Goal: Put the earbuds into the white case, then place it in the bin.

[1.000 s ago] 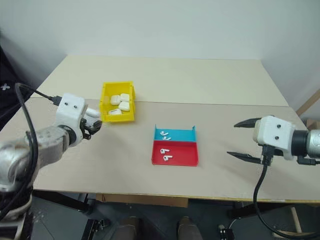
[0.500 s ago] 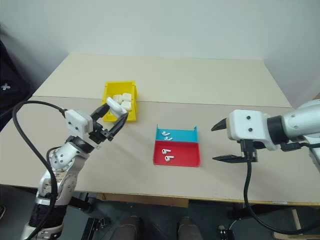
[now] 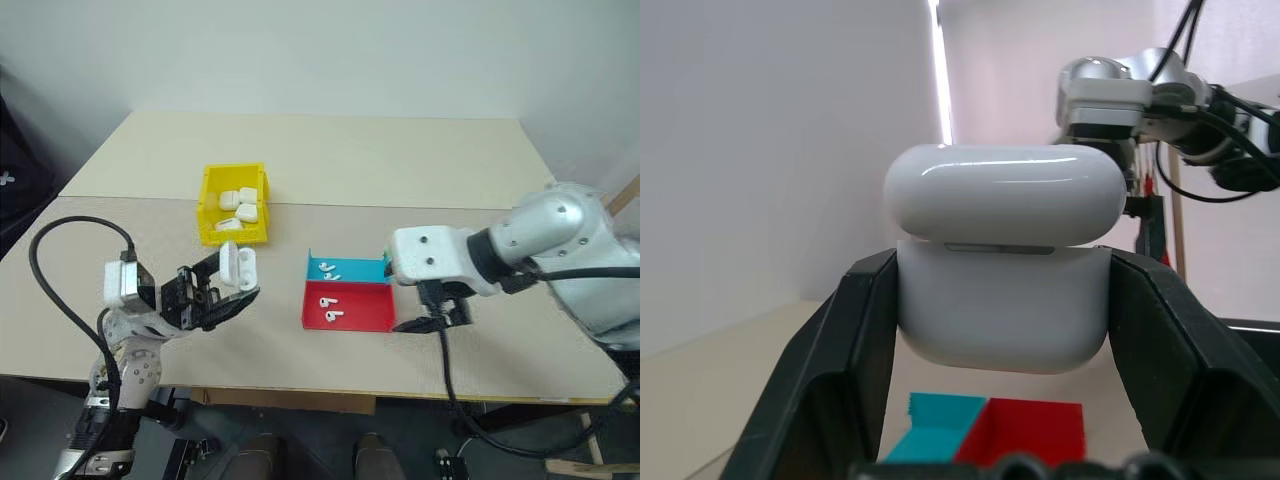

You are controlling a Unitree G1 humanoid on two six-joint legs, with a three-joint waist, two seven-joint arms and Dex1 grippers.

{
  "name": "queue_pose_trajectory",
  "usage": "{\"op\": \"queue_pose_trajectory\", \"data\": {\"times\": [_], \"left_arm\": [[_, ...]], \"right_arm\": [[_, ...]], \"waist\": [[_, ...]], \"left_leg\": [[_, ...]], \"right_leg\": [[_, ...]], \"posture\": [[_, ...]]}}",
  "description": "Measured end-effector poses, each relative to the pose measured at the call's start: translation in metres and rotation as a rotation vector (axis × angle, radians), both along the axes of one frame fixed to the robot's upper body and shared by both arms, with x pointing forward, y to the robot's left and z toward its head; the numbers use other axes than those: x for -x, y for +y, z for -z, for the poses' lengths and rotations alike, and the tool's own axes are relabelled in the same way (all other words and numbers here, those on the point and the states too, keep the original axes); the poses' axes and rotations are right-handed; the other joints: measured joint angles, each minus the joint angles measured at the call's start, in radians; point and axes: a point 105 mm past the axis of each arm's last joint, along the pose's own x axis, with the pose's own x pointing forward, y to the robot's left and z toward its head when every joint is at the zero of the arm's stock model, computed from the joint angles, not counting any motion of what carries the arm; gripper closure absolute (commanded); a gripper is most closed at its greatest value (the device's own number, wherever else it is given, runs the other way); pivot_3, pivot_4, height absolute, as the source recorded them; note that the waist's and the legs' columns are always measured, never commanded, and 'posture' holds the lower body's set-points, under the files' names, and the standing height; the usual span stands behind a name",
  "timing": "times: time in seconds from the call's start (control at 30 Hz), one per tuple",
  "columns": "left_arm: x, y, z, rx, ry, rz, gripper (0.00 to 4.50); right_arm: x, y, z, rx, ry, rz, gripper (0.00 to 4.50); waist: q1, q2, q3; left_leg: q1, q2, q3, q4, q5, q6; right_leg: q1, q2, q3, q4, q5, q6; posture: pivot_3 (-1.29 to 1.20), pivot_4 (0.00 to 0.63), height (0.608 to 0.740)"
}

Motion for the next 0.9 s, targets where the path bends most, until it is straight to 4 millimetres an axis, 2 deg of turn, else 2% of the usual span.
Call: {"op": "queue_pose_trajectory", "data": {"times": [0.07, 0.17, 0.23, 0.4, 0.63, 0.73, 0.77, 0.9], "left_arm": [[0.001, 0.0, 0.002, 0.009, -0.011, 0.003, 1.72], [0.0, 0.002, 0.002, 0.022, -0.036, -0.024, 1.72], [0.0, 0.005, 0.0, 0.021, -0.053, -0.036, 1.72], [0.004, 0.016, 0.003, -0.036, -0.073, -0.049, 1.72], [0.023, 0.035, 0.028, -0.191, -0.03, -0.02, 1.72], [0.027, 0.038, 0.03, -0.21, -0.043, -0.023, 1.72], [0.027, 0.038, 0.03, -0.204, -0.043, -0.025, 1.72], [0.031, 0.036, 0.03, -0.199, -0.045, -0.026, 1.72]], "right_arm": [[-0.003, 0.008, 0.006, 0.033, 0.008, 0.001, 0.0], [-0.013, 0.02, 0.009, 0.076, -0.022, 0.005, 0.57], [-0.018, 0.032, 0.013, 0.101, -0.039, -0.018, 1.2], [-0.027, 0.049, 0.03, 0.135, -0.036, -0.033, 1.2], [-0.037, 0.063, 0.052, 0.186, -0.029, -0.057, 1.2], [-0.039, 0.062, 0.058, 0.21, -0.015, -0.059, 1.73], [-0.039, 0.065, 0.059, 0.208, -0.015, -0.073, 2.03], [-0.042, 0.072, 0.062, 0.205, -0.035, -0.076, 2.03]], "waist": [[0.002, 0.0, 0.0], [0.006, 0.0, 0.0], [0.005, 0.0, 0.0], [0.003, 0.0, 0.0], [-0.002, 0.0, 0.0], [0.003, 0.0, 0.0], [0.004, 0.0, 0.0], [0.0, 0.0, 0.0]], "left_leg": [[-0.002, 0.0, -0.001, 0.0, 0.0, 0.0], [-0.002, 0.0, -0.001, 0.001, 0.0, 0.0], [-0.002, 0.0, -0.001, 0.001, 0.0, 0.0], [-0.002, 0.0, -0.002, 0.001, 0.0, 0.0], [-0.001, 0.0, -0.002, 0.001, 0.0, 0.0], [-0.001, 0.0, -0.002, 0.001, 0.0, 0.0], [-0.001, 0.0, -0.002, 0.001, 0.0, 0.0], [-0.002, 0.0, -0.002, 0.0, 0.0, 0.0]], "right_leg": [[-0.001, 0.0, 0.0, -0.001, 0.0, 0.0], [-0.001, -0.001, -0.001, 0.0, 0.0, 0.0], [-0.001, 0.0, -0.001, 0.0, 0.0, 0.0], [-0.001, 0.0, -0.001, 0.0, 0.0, 0.0], [-0.002, 0.0, -0.001, 0.001, 0.0, 0.0], [-0.001, -0.001, -0.002, 0.0, 0.0, 0.0], [-0.001, 0.0, -0.002, 0.0, 0.0, 0.0], [-0.002, 0.0, -0.002, 0.001, 0.0, 0.0]], "posture": [[0.0, 0.15, 0.74], [0.0, 0.15, 0.74], [0.0, 0.15, 0.74], [0.0, 0.15, 0.74], [0.0, 0.15, 0.74], [0.0, 0.15, 0.74], [0.0, 0.15, 0.74], [0.0, 0.15, 0.74]]}}
